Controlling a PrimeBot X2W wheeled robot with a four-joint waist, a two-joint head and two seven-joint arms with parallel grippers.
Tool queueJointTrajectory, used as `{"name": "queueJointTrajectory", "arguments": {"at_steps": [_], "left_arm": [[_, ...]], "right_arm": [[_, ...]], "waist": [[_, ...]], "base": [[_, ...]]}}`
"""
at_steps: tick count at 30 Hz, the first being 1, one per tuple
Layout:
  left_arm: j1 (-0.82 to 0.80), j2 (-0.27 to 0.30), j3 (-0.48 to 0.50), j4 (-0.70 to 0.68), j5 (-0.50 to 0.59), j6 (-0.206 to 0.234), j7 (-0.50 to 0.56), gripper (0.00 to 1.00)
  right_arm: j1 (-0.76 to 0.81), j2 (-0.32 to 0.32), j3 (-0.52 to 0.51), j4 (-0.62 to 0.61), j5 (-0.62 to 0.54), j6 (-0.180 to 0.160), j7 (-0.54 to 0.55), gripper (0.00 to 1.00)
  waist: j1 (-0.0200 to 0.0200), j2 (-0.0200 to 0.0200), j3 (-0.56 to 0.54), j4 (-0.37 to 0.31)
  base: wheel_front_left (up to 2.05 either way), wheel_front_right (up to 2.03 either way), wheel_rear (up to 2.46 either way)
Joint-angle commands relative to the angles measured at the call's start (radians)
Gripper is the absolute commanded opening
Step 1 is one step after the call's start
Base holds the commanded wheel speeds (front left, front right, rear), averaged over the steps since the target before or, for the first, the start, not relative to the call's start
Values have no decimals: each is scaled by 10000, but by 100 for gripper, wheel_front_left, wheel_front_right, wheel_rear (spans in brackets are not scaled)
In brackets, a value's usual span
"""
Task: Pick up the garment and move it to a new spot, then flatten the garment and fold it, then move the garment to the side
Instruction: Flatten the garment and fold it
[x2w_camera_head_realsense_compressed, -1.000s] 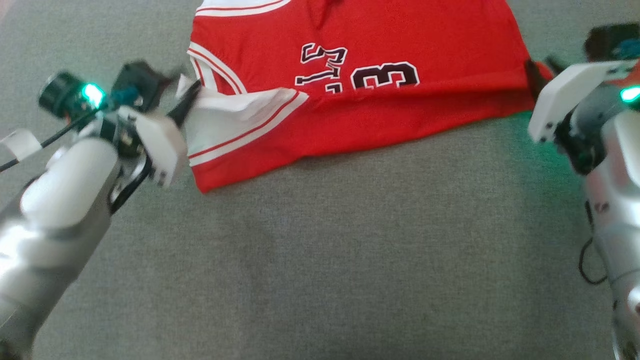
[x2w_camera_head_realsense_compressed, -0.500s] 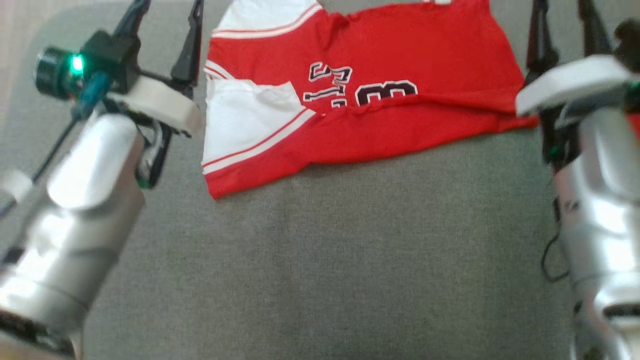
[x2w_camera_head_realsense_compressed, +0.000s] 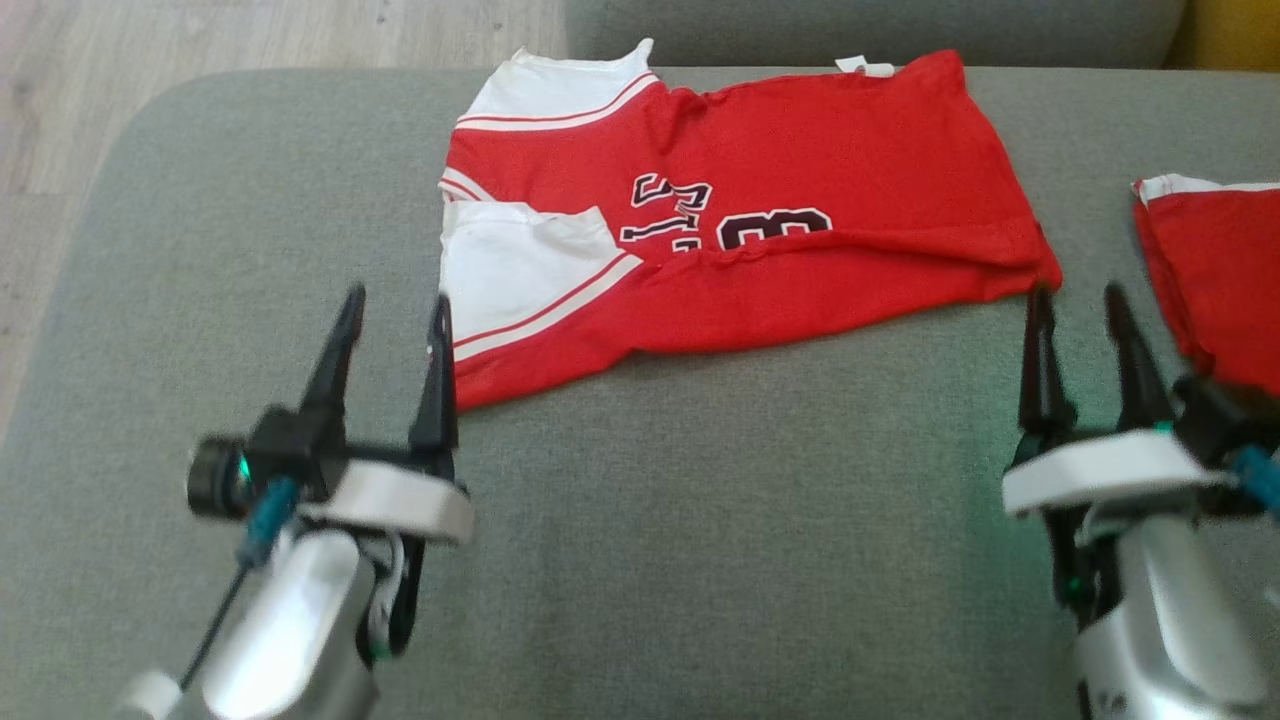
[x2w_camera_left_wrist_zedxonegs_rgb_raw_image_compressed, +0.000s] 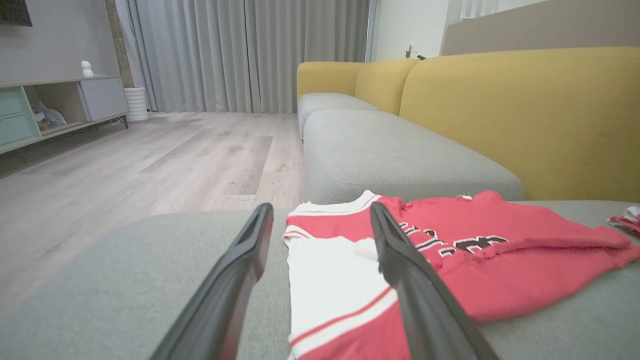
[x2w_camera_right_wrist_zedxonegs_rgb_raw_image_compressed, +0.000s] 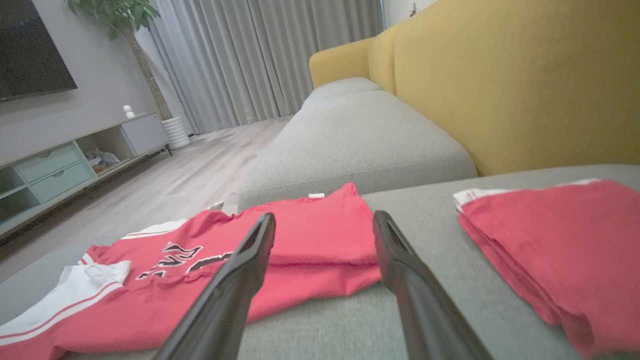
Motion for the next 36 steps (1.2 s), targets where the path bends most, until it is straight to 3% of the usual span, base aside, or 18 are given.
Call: {"name": "queueJointTrajectory", "arguments": {"at_steps": [1, 9, 16, 24, 31, 36], "left_arm": [[-90, 45, 571, -299, 109, -56, -50, 100], [326, -260, 1331, 74, 569, -443, -50, 100], [-59, -355, 1462, 1411, 555, -601, 65, 100], [-979, -314, 1470, 3572, 277, -752, 1041, 100], [-1367, -385, 1302, 4427, 80, -1214, 1461, 100], [-1408, -405, 1072, 5100, -16, -1375, 2446, 100]], "right_arm": [[11, 97, 327, -512, 82, -17, -106, 100], [387, 99, 855, -1114, 336, -17, -107, 100], [359, 100, 918, -1311, 444, -17, -108, 100], [232, 100, 1113, -1402, 601, -17, -108, 100], [93, 100, 1263, -1422, 806, -17, -108, 100], [30, 100, 1347, -1434, 980, -17, -108, 100]], "waist": [[3, -1, -6, -51], [3, -1, 188, -393], [3, -1, 408, -629], [3, -1, 916, -925], [3, -1, 1211, -1169], [3, -1, 1283, -1359]], "base": [[0, 0, 0], [0, 0, 0], [0, 0, 0], [0, 0, 0], [0, 0, 0], [0, 0, 0]]}}
